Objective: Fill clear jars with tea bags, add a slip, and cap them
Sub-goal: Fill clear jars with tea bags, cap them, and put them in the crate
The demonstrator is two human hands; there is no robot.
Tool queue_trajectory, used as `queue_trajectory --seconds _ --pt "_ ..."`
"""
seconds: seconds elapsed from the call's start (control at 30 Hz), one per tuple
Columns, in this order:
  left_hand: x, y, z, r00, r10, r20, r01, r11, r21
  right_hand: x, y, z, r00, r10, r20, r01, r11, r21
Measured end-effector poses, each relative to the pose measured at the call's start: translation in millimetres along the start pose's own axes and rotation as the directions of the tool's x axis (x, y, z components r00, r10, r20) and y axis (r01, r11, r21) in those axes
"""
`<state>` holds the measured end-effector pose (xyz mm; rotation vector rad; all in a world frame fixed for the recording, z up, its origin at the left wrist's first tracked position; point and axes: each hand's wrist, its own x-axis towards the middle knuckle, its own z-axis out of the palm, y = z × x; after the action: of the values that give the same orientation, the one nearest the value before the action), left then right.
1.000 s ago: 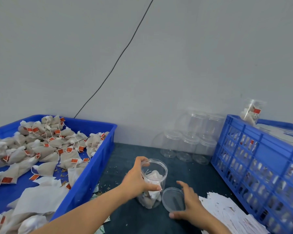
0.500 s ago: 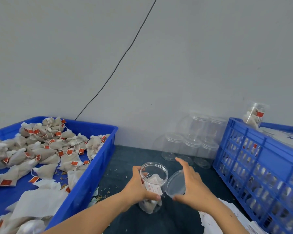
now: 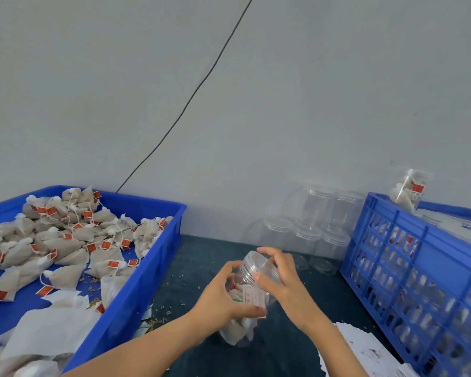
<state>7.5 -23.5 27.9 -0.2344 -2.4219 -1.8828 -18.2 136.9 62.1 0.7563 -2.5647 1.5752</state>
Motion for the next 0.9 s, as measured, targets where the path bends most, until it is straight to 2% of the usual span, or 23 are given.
queue_trajectory --seconds 0.2,0.3,0.4,0.47,0.53,0.63,0.7,0.8,0.9 --pt "-0.1 9.8 0.0 0.998 0.061 -0.006 -0.061 0.997 -0.050 2.4 -5.9 -0.4 0.997 -0.027 -0.078 0.019 0.995 -0.101" --pt "-1.1 12.3 0.0 0.997 0.077 0.001 -0.076 0.994 -0.074 1.7 -4.9 1.9 0.973 -0.049 -0.223 0.033 0.997 -0.074" --pt "2.0 16.2 -5.1 0.998 -0.006 -0.066 -0.001 0.994 -0.107 3.1 -2.9 6.4 0.937 0.000 -0.350 0.026 0.997 0.070" --pt "3.8 16.5 -9.5 0.982 -0.151 -0.118 0.121 0.967 -0.226 4.6 -0.5 9.0 0.920 0.051 -0.388 -0.008 0.994 0.111" --pt "5.0 14.1 -11.8 0.924 -0.355 -0.140 0.268 0.865 -0.425 5.9 1.3 9.3 0.904 0.066 -0.422 -0.012 0.991 0.130" --pt "2.2 13.1 -7.7 0.821 -0.570 -0.020 0.431 0.643 -0.633 7.6 1.5 5.7 0.881 0.062 -0.469 0.029 0.982 0.185" --pt "1.2 11.7 -2.5 0.801 -0.590 0.103 0.466 0.506 -0.726 7.6 -0.6 3.1 0.884 0.065 -0.463 0.042 0.975 0.217" --pt "1.5 10.7 2.2 0.797 -0.562 0.222 0.484 0.373 -0.791 5.7 -7.5 3.0 0.917 0.030 -0.398 0.048 0.981 0.186" --pt "2.3 15.4 -0.5 0.788 -0.565 0.246 0.486 0.326 -0.811 2.8 -15.9 4.1 0.949 -0.013 -0.314 0.062 0.987 0.146"
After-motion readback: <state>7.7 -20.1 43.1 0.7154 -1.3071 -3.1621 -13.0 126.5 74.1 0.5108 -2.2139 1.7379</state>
